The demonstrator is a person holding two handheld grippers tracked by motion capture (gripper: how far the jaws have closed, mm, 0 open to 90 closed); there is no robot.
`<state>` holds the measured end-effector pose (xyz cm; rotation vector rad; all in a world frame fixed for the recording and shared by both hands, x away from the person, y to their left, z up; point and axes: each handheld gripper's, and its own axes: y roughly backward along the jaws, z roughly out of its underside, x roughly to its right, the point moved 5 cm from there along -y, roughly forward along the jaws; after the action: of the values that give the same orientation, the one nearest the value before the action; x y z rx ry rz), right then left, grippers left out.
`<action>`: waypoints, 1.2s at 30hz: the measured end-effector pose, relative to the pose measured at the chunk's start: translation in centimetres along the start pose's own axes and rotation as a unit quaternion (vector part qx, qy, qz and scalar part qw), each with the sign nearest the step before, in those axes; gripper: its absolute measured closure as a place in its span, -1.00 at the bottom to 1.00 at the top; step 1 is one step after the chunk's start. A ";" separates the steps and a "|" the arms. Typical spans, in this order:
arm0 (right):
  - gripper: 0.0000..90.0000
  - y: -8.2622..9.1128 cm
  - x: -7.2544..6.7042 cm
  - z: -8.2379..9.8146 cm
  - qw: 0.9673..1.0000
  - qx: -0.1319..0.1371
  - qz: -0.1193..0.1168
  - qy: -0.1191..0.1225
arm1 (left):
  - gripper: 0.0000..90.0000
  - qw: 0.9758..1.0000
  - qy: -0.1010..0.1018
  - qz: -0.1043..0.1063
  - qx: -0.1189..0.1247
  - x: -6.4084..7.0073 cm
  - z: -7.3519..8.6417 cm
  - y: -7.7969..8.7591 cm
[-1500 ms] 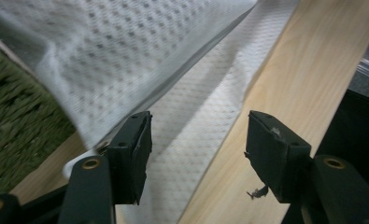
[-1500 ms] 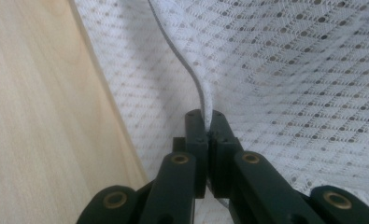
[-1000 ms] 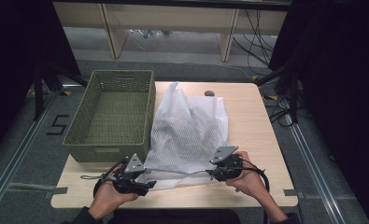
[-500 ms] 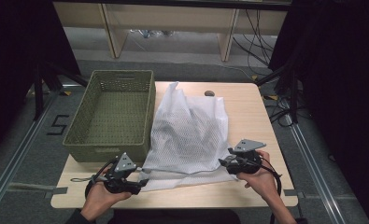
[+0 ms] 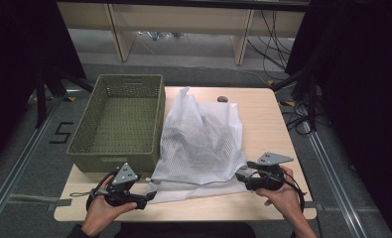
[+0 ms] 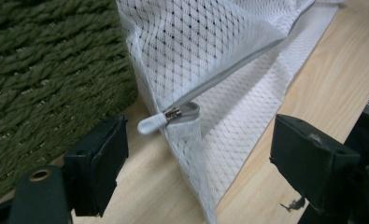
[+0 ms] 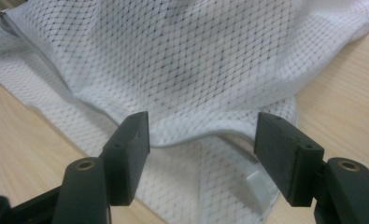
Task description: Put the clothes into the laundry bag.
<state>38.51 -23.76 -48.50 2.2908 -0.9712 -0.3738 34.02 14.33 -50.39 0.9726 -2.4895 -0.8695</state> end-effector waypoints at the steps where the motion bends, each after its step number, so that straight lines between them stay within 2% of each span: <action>1: -0.18 0.0 -0.2 0.1 1.000 0.001 -0.004 -0.008 | -0.57 1.000 0.004 -0.004 0.000 0.1 0.1 0.0; 2: -0.19 0.1 -0.4 0.3 1.000 -0.002 -0.002 -0.005 | -0.57 1.000 0.001 0.002 0.004 0.1 0.1 0.0; 3: -0.19 0.2 -0.6 0.4 1.000 -0.002 -0.004 -0.004 | -0.57 1.000 -0.007 -0.002 0.002 0.0 0.2 0.1; 4: -0.19 0.2 -0.9 0.5 1.000 -0.004 -0.007 -0.009 | -0.57 1.000 0.002 0.000 0.007 0.2 0.2 0.2; 5: -0.19 0.3 -1.2 0.6 1.000 -0.003 -0.008 -0.012 | -0.57 1.000 -0.005 0.001 0.009 0.1 0.3 0.3; 6: -0.20 0.4 -1.3 0.6 1.000 -0.002 -0.012 -0.004 | -0.57 1.000 -0.004 -0.004 0.011 0.1 0.3 0.4; 9: -0.22 0.6 -2.1 1.0 1.000 -0.005 -0.027 -0.012 | -0.57 1.000 0.014 0.005 0.025 0.5 0.4 0.6; 10: -0.25 0.8 -2.2 1.1 1.000 -0.006 -0.025 -0.003 | -0.57 1.000 0.011 0.006 0.025 0.5 0.5 0.8; 11: -0.25 0.8 -2.7 1.4 0.999 -0.016 -0.031 -0.015 | -0.57 1.000 0.010 0.002 0.023 0.6 0.6 0.9; 12: -0.26 0.9 -2.8 1.6 0.999 -0.020 -0.031 -0.015 | -0.57 0.999 0.022 0.012 0.034 0.9 0.6 0.8; 13: -0.27 0.8 -2.8 1.7 0.999 -0.017 -0.035 -0.003 | -0.57 1.000 0.010 0.010 0.023 0.8 0.8 1.0; 14: -0.28 0.9 -3.0 1.8 0.999 -0.020 -0.039 -0.003 | -0.57 0.999 0.028 0.013 0.035 1.3 0.8 0.9; 15: -0.28 1.0 -3.1 2.0 0.999 -0.021 -0.042 -0.003 | -0.57 0.999 0.017 0.012 0.027 1.2 0.9 1.0; 16: -0.28 1.1 -3.2 2.1 0.999 -0.022 -0.046 0.000 | -0.57 0.999 0.016 0.012 0.028 1.4 1.0 1.1; 17: -0.29 1.3 -3.4 2.2 0.999 -0.023 -0.041 -0.003 | -0.57 0.999 0.024 0.015 0.036 1.8 0.9 1.1; 18: -0.29 1.3 -3.5 2.3 0.999 -0.023 -0.044 0.002 | -0.57 0.999 0.014 0.015 0.027 1.8 1.1 1.2; 19: -0.29 1.4 -3.7 2.5 0.999 -0.028 -0.044 -0.004 | -0.57 0.999 0.013 0.016 0.027 1.9 1.1 1.2; 20: -0.29 1.6 -3.7 2.7 0.999 -0.027 -0.036 0.005 | -0.57 0.999 0.022 0.017 0.038 2.2 1.1 1.0; 22: -0.29 1.8 -4.0 3.2 0.999 -0.036 -0.033 0.013 | -0.57 1.000 0.009 0.011 0.019 2.2 1.3 1.2; 23: -0.30 1.9 -4.1 3.3 0.999 -0.040 -0.033 0.016 | -0.57 1.000 0.011 0.014 0.024 2.3 1.2 1.1; 25: -0.30 2.0 -4.4 3.5 0.998 -0.045 -0.033 0.016 | -0.57 1.000 0.002 0.012 0.019 2.2 1.3 1.1; 26: -0.30 2.0 -4.4 3.5 0.998 -0.040 -0.032 0.023 | -0.57 0.999 0.014 0.014 0.029 2.3 1.1 1.0; 27: -0.30 2.1 -4.5 3.5 0.998 -0.042 -0.034 0.023 | -0.57 1.000 0.008 0.011 0.024 2.2 1.2 1.0; 31: -0.30 1.9 -4.3 3.6 0.998 -0.047 -0.030 0.024 | -0.57 1.000 0.009 0.010 0.025 2.2 1.1 1.0; 36: -0.30 1.7 -4.1 3.7 0.998 -0.049 -0.024 0.036 | -0.57 1.000 0.005 0.009 0.018 2.1 1.1 1.0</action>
<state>32.98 -23.27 -50.19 2.2271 -0.8445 -0.3482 31.48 13.97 -50.41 0.9620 -2.5101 -0.8139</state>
